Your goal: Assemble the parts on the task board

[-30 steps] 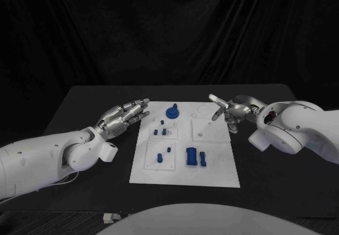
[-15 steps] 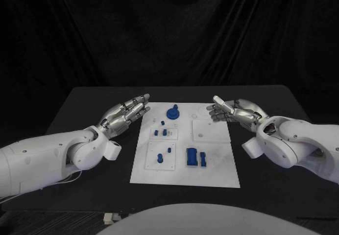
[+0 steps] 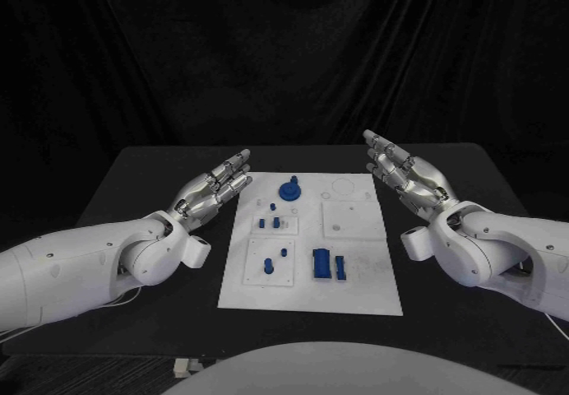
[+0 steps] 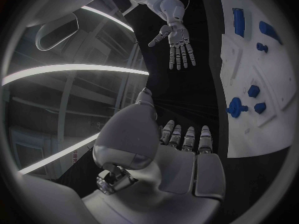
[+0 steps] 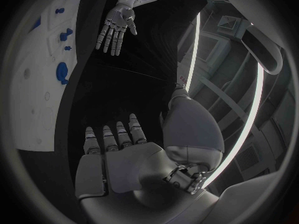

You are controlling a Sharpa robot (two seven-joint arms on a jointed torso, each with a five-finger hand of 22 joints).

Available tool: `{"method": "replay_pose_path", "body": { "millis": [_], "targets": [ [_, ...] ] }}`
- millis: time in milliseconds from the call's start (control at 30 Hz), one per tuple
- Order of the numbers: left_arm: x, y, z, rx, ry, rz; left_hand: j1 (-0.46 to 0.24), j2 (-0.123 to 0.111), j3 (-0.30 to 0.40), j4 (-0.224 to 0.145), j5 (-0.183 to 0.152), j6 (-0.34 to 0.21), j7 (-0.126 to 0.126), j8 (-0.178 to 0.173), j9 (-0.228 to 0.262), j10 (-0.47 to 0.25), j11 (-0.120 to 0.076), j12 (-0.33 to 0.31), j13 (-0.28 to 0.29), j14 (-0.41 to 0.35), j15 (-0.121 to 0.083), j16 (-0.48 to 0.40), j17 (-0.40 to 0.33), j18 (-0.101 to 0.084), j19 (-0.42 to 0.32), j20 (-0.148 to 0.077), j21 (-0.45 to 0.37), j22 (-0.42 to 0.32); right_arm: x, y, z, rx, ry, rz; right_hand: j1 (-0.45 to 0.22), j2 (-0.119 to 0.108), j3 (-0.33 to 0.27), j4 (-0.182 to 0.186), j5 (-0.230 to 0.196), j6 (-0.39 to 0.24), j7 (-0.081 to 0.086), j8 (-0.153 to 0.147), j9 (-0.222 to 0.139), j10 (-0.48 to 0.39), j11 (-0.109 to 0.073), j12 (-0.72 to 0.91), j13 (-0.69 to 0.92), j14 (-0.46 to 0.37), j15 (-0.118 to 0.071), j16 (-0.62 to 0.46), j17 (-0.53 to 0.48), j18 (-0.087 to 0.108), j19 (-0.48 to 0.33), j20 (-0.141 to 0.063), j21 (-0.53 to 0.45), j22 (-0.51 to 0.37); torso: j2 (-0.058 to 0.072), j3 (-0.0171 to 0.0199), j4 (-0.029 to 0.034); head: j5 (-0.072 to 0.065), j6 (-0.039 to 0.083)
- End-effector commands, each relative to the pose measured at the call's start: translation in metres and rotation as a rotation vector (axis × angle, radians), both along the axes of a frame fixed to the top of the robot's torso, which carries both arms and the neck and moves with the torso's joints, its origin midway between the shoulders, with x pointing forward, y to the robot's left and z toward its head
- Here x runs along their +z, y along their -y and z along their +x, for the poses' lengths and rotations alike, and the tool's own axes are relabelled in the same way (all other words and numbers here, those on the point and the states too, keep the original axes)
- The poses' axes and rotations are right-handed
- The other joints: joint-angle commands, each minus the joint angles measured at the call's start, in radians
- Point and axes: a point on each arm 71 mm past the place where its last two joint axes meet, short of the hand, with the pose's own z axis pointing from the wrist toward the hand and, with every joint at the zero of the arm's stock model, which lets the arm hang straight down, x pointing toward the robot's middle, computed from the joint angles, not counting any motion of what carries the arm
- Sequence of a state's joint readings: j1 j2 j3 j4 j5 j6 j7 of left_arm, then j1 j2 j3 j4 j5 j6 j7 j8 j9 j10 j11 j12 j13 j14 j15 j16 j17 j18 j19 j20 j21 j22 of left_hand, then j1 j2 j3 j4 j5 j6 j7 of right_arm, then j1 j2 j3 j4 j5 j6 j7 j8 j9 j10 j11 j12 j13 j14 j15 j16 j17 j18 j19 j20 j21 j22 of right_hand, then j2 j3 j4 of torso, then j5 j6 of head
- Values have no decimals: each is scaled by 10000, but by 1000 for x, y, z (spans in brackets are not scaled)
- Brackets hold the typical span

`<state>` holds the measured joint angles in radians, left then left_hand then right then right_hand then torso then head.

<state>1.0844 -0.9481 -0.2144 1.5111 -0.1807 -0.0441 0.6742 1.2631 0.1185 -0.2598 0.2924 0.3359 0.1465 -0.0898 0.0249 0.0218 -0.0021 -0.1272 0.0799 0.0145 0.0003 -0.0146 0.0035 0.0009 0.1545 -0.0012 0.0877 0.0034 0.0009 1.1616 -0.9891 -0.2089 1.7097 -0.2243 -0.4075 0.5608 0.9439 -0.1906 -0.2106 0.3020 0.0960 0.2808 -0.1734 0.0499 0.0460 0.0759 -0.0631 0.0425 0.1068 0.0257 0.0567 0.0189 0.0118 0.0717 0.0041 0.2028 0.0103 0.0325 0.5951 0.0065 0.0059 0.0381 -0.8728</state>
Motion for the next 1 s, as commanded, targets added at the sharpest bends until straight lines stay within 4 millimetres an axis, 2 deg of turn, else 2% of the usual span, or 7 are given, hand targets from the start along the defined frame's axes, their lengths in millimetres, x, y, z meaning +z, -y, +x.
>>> {"method": "replay_pose_path", "body": {
  "millis": [33, 167, 200, 233, 400, 433, 1000],
  "targets": [
    [18, -1, -1, 258, 2189, -1073, -41, -49, 58, 15, -41, -10, -81, -36, -8, -6, -60, -34, -14, -3, -49, -35, -9, 188, 12, -37, -34, -9, 4, 0, 0, -6, 560, 607, -23, 46, 23, 2, -59, 24, 106, -23, -22, -57, 50, 55, -20, -42, 53, -58, -7, 245, -5, -118, -62, -33, 45, 13, 1, -4, 2],
    [0, 1, 1, 75, 45, 57, -4176, -426, 878, -972, -1127, -481, 898, -249, -218, 21, 382, -799, -145, -3, 146, -35, -9, -464, 12, -877, -34, -9, 1, 0, 2, -95, 144, 136, -4674, 878, 1084, -1541, -960, -1415, 912, -499, -460, -759, 631, -425, -1068, -257, -567, -189, -118, -717, -41, -1058, -103, -325, 6, 5, -2, -4, 32],
    [1, 2, 1, 121, 54, 66, -4509, -455, 953, -1033, -1216, -540, 898, -249, -218, 21, 383, -799, -145, -3, 146, -35, -9, -464, 12, -877, -34, -9, 1, -1, 2, -161, 141, 148, -5512, 1055, 1262, -1794, -960, -1652, 1734, -499, -460, -759, 631, -425, -1068, -257, -567, -189, -118, -717, -41, -1225, -103, -325, 0, 4, -2, -8, 63],
    [1, 3, 2, 216, 71, 85, -5029, -1185, 1065, -1145, -1353, -597, 898, -249, -218, 21, 442, -799, -145, -3, 146, -35, -9, -463, 12, -877, -34, -9, 1, -2, 4, -298, 132, 171, -6550, 1906, 2106, -2118, -960, -1969, 1734, -499, -460, -759, 631, -425, -1068, -257, -567, -189, -118, -717, -41, -2028, -103, -325, -11, 2, -4, -17, 125],
    [6, 9, 7, 724, 147, 181, -6257, -1185, 1332, -1412, -1677, -751, 898, -249, -218, 21, 567, -799, -145, -3, 146, -35, -9, -634, 12, -877, -34, -9, 2, -8, 14, -1027, 58, 305, -8136, 1906, 2106, -3020, -960, -2808, 1734, -499, -460, -759, 631, -425, -1068, -257, -567, -189, -118, -717, -41, -2028, -103, -325, -75, -6, -11, -63, 457],
    [7, 11, 9, 880, 165, 208, -6411, -1185, 1368, -1448, -1716, -1465, 898, -249, -218, 21, 1272, -799, -145, -3, 146, -35, -9, -633, 12, -877, -34, -9, 2, -10, 17, -1251, 24, 349, -8274, 1906, 2106, -3020, -960, -2808, 1734, -499, -460, -759, 631, -425, -1068, -257, -567, -189, -118, -717, -41, -2028, -103, -325, -94, -9, -13, -77, 558],
    [39, 52, 34, 4947, -160, 685, -9615, -1185, 2598, -2204, -2566, -1465, 898, -249, -218, 21, 1272, -799, -145, -3, 146, -35, -9, -1545, 12, -877, -34, -9, 0, -33, 44, -4066, -825, 970, -9439, 1906, 2106, -3020, -960, -2808, 1734, -499, -460, -759, 631, -425, -1068, -257, -567, -189, -118, -717, -41, -2028, -103, -325, -493, -63, -58, -369, 2647]
  ]
}}
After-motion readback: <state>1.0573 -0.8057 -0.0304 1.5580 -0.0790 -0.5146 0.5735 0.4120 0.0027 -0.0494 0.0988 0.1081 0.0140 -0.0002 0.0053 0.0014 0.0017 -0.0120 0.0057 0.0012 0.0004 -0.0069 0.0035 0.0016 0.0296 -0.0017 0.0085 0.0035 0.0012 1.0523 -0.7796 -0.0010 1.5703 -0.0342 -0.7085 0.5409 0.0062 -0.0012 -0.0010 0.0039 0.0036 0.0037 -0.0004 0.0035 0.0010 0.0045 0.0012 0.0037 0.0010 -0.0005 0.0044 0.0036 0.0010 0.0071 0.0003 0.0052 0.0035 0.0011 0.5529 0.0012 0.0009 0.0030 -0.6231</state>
